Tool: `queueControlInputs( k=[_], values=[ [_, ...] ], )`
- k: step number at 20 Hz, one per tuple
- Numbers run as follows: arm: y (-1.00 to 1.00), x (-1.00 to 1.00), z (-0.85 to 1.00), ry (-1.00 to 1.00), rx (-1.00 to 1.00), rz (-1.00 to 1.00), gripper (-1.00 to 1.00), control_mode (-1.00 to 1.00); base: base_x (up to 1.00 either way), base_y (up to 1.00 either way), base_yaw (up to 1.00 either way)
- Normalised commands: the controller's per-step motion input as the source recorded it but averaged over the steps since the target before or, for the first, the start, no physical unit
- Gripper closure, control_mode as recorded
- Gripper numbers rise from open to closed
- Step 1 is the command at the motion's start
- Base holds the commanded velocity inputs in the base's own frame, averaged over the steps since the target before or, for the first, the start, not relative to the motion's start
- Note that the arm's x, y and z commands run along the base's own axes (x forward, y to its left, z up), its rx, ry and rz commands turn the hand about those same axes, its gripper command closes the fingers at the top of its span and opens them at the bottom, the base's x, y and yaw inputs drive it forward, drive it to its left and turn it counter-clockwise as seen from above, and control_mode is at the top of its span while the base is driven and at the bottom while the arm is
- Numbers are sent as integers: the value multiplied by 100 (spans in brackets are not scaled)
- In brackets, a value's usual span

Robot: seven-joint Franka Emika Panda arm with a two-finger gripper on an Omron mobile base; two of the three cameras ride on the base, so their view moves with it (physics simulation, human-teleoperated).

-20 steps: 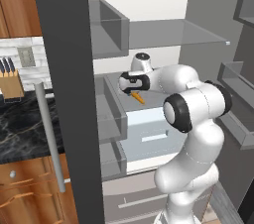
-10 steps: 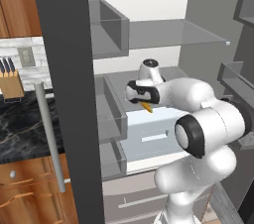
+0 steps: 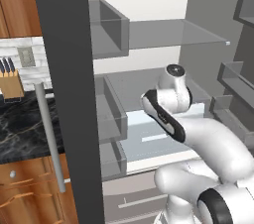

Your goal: Place one carrot and one fish in each tupperware on the nearby counter, to pack two identical lunches.

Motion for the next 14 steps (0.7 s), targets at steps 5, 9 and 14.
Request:
queueControlInputs(
  k=[5, 9, 14],
  values=[
    [-9, -100, 93, -6, 0, -4, 100, -100, 0, 0, 0],
    [-11, -100, 84, -8, 0, -5, 100, -100, 0, 0, 0],
    [-22, -74, 84, 0, 0, -4, 100, -100, 0, 0, 0]
  ],
)
